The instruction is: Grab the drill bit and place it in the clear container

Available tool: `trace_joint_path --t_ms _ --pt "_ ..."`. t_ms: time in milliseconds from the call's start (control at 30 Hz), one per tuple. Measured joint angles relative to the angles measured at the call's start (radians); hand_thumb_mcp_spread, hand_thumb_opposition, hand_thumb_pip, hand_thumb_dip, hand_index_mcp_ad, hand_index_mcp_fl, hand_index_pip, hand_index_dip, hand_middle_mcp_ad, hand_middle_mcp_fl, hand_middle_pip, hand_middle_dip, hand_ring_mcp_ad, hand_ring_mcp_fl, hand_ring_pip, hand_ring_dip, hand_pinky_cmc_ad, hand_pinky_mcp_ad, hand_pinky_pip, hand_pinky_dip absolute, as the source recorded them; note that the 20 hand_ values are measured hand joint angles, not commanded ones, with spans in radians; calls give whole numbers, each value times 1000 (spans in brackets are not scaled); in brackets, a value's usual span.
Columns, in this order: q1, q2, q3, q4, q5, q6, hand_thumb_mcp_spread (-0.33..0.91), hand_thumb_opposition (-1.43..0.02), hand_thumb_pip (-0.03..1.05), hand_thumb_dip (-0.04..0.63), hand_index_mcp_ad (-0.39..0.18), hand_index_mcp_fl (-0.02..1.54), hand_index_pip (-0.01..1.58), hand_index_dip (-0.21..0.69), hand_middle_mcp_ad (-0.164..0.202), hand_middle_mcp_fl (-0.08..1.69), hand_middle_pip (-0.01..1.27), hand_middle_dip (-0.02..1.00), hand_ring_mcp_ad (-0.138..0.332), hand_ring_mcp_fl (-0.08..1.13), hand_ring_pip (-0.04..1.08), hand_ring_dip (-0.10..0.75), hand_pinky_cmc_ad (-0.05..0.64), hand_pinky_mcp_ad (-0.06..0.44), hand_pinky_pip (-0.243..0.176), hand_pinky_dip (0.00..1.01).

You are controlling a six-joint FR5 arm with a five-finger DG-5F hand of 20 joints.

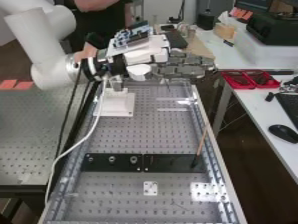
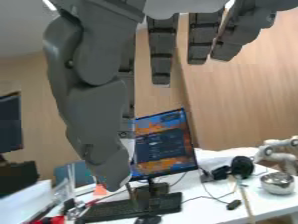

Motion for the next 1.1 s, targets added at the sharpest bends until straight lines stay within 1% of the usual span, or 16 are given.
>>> trace_joint_path --t_ms 133,267,533,800,1100 --pt "48 11 -7 6 -40 11 658 -1068 354 267 -155 1059 761 328 75 250 140 173 176 45 105 -17 215 145 -75 159" --pt "75 8 -3 2 -60 25 648 -1068 354 267 -155 1059 763 337 75 253 140 175 176 45 108 -12 215 150 -75 159" --pt "138 -35 20 -14 -98 54 648 -1068 354 267 -159 1072 759 337 77 269 140 175 176 49 106 -12 215 147 -75 159" --pt "175 -90 46 -38 -97 80 646 -1065 354 267 -159 1072 749 347 75 269 140 175 176 49 106 -12 216 147 -75 159" --pt "194 -160 75 -71 -61 99 646 -1065 354 267 -155 1072 749 347 77 269 140 175 176 49 105 -7 216 147 -75 159"
